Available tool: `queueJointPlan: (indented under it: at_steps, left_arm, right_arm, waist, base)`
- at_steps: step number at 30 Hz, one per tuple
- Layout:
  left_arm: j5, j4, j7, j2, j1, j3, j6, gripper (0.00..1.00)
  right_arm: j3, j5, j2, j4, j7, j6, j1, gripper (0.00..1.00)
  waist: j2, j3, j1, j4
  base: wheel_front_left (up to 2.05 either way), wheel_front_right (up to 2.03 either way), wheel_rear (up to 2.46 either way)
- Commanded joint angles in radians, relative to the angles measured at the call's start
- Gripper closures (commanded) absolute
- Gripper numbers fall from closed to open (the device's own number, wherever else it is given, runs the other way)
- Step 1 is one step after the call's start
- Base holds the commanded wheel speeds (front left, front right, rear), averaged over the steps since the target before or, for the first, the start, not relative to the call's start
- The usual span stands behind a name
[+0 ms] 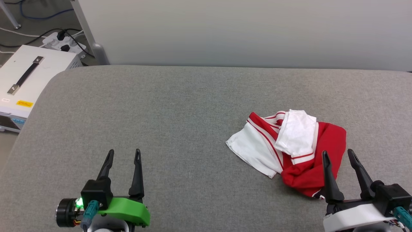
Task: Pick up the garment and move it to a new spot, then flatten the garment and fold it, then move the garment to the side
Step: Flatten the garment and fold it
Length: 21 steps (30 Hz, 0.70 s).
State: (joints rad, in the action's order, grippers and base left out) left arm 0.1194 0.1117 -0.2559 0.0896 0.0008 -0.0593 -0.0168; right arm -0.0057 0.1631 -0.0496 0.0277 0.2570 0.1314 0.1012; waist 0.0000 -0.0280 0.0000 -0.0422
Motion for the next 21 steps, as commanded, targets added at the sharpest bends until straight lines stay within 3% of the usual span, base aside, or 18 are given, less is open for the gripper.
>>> queueJointPlan:
  at_steps: [1, 7, 13, 21]
  left_arm:
    - [-0.010, 0.005, -0.006, -0.007, 0.016, 0.006, -0.008, 0.00]
    - [-0.019, 0.029, -0.006, -0.013, -0.028, 0.012, -0.038, 0.00]
    - [-0.025, 0.059, -0.006, 0.010, -0.183, -0.007, -0.083, 0.00]
    - [-0.005, 0.198, 0.010, 0.074, -0.477, -0.147, -0.112, 0.00]
  right_arm:
    - [0.001, 0.001, -0.001, -0.003, 0.005, -0.001, 0.009, 0.00]
    - [0.005, -0.002, -0.001, -0.002, 0.005, -0.001, -0.001, 0.00]
    - [0.014, -0.007, -0.001, 0.001, 0.005, -0.001, -0.028, 0.00]
    - [0.025, -0.013, -0.001, 0.009, 0.005, -0.001, -0.060, 0.00]
  waist:
    - [0.0000, 0.000, 0.0000, 0.000]
    - [0.0000, -0.010, 0.0000, 0.004]
    - [0.0000, -0.030, 0.0000, 0.019]
    - [0.0000, -0.063, 0.0000, 0.066]
  base:
    - [0.00, 0.00, 0.00]
    - [0.00, 0.00, 0.00]
    - [0.00, 0.00, 0.00]
    - [0.00, 0.00, 0.00]
